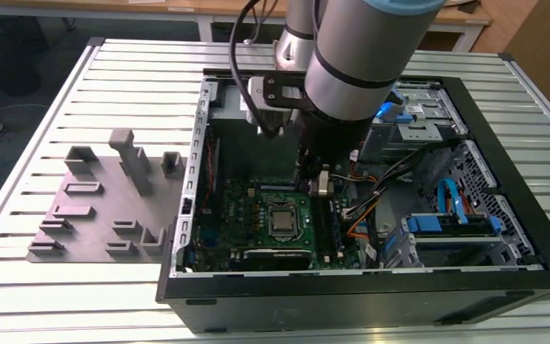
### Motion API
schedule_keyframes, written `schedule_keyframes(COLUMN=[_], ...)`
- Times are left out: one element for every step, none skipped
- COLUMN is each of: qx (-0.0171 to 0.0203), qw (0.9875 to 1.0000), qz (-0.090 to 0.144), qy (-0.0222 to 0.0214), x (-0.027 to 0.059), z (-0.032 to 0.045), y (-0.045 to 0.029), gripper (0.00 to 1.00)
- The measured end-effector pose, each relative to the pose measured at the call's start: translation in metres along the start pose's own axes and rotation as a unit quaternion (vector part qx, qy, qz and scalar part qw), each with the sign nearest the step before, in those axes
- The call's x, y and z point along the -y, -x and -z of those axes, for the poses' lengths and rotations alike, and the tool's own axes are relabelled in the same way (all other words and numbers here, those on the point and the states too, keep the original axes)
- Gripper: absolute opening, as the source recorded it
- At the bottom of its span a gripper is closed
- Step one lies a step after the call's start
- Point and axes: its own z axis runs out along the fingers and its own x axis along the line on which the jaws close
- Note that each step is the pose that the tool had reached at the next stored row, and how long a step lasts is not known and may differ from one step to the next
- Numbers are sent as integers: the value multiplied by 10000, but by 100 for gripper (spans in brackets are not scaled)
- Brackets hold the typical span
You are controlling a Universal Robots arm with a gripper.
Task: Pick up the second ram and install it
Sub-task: 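Pick up the second ram and move it above second insertion slot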
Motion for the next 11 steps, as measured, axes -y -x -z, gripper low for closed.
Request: schedule_keyframes(qx=[-1,0,-1,-2,-3,-3,-4,-4,-4,-5,-5], qw=[10000,10000,10000,10000,10000,10000,10000,10000,10000,10000,10000], qz=[0,0,0,0,0,0,0,0,0,0,0], qy=[0,0,0,0,0,0,0,0,0,0,0], x=[2,3,4,4,4,4,4,4,4,4,4], z=[-19,-36,-41,-40,-40,-41,-41,-41,-40,-41,-41], y=[-5,-8,-9,-9,-9,-9,-9,-9,-9,-9,-9], gripper=[11,11,11,11,11,11,11,11,11,11,11])
